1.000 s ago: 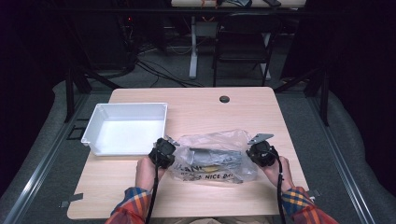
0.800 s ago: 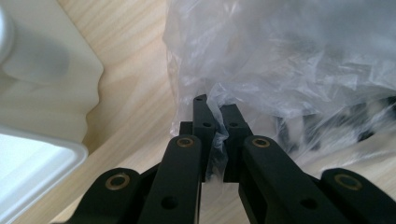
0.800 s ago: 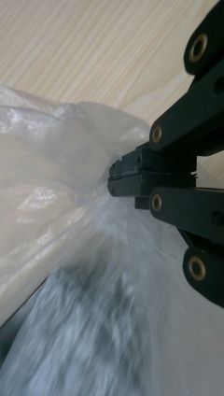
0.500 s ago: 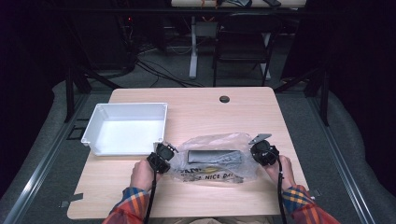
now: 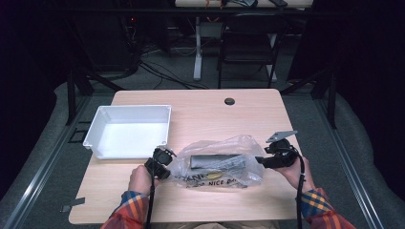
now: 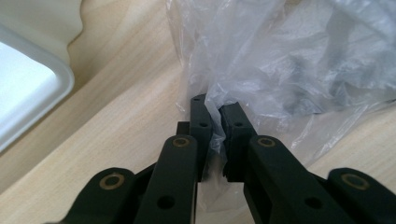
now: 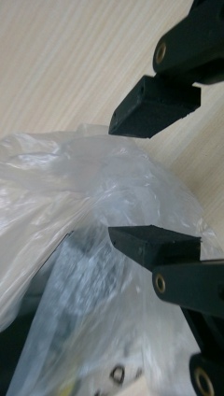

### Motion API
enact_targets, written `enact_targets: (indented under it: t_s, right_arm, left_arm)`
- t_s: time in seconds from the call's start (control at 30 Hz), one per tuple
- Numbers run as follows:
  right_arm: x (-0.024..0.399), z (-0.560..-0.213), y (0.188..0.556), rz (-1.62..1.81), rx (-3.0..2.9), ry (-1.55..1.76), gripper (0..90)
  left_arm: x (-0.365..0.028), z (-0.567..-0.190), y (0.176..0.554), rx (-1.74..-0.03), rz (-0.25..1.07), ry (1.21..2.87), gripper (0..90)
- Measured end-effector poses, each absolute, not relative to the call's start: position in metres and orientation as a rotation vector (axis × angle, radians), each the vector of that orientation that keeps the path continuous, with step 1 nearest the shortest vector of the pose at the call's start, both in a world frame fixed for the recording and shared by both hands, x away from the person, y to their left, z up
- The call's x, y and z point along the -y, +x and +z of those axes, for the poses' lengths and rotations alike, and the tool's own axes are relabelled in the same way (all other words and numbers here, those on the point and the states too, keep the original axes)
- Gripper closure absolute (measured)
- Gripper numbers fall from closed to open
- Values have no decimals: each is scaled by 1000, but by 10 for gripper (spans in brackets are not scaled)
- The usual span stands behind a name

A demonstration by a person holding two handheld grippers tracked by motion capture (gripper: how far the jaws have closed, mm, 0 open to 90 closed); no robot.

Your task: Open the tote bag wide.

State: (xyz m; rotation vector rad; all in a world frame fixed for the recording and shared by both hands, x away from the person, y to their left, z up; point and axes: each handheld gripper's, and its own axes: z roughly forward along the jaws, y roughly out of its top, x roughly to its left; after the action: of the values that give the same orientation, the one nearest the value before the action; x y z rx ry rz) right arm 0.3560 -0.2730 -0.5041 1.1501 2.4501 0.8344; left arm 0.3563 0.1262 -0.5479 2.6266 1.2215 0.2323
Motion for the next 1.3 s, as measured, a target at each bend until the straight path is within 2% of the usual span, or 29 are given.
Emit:
enact_targets:
  t_s: [0.13,0.23,0.27,0.33,0.4,0.43,0.53,0.7,0.87,0.97,1.03,1.07,1.1,1.13,1.23,1.27,1.3]
  right_arm:
    - [275,-492,348,906,-2436,1122,423]
    - [266,-487,340,966,-2471,1073,412]
    - [262,-487,339,976,-2498,1055,412]
    - [245,-496,336,950,-2558,1001,407]
    - [238,-503,337,900,-2591,979,402]
    - [238,-503,337,900,-2591,979,402]
    - [233,-513,338,854,-2617,970,392]
    - [232,-517,338,852,-2620,967,380]
    - [232,-519,339,845,-2621,962,370]
    - [232,-519,338,833,-2622,960,438]
    - [232,-520,338,817,-2627,958,544]
    - [231,-521,337,788,-2621,957,643]
    - [231,-521,337,788,-2621,957,643]
    - [231,-521,337,780,-2626,955,692]
    - [231,-526,337,763,-2626,957,812]
    - [231,-527,337,745,-2633,944,838]
    - [230,-529,337,740,-2634,944,849]
  left_arm:
    - [-129,-544,355,-1222,227,2599,794]
    - [-130,-537,352,-1211,221,2549,694]
    - [-131,-532,350,-1214,233,2521,652]
    - [-133,-519,343,-1195,274,2494,452]
    - [-134,-515,341,-1188,270,2489,356]
    - [-135,-512,338,-1176,271,2479,356]
    - [-135,-502,332,-1134,262,2465,246]
    - [-126,-484,324,-1050,246,2434,207]
    - [-114,-473,322,-973,270,2399,200]
    - [-106,-479,329,-951,305,2368,223]
    - [-100,-487,336,-959,306,2375,266]
    - [-99,-492,340,-955,298,2391,380]
    - [-97,-496,343,-966,298,2409,380]
    - [-96,-501,346,-973,298,2427,425]
    - [-95,-516,352,-978,286,2475,601]
    - [-94,-520,354,-975,272,2485,672]
    - [-94,-524,355,-975,269,2495,705]
